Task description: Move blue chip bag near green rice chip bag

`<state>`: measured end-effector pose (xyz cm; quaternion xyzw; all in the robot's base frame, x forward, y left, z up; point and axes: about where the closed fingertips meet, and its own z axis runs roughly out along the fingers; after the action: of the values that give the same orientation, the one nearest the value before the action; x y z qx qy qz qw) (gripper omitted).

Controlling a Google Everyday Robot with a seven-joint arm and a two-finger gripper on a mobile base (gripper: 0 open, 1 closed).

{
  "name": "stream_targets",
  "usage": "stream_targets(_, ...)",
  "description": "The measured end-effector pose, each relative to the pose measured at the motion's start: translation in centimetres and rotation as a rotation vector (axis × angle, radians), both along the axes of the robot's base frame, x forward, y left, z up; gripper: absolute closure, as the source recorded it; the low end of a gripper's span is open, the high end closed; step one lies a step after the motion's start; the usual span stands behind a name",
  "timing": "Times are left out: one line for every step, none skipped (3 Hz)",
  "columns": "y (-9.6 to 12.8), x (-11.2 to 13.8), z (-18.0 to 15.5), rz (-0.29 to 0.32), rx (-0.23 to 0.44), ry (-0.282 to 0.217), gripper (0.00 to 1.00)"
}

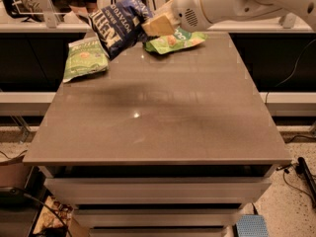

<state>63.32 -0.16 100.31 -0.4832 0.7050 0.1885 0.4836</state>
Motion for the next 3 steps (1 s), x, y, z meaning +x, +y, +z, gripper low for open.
stream_targets(-3.1,1.8,0.9,-0.074,-0.014,0.001,1.0)
stream_targets(-6.0,3.6,1.6,-0.153,-0.053,0.007,1.0)
stream_targets(-9.0,5.2,1.3,-0.227,-0.085,0.033,1.0)
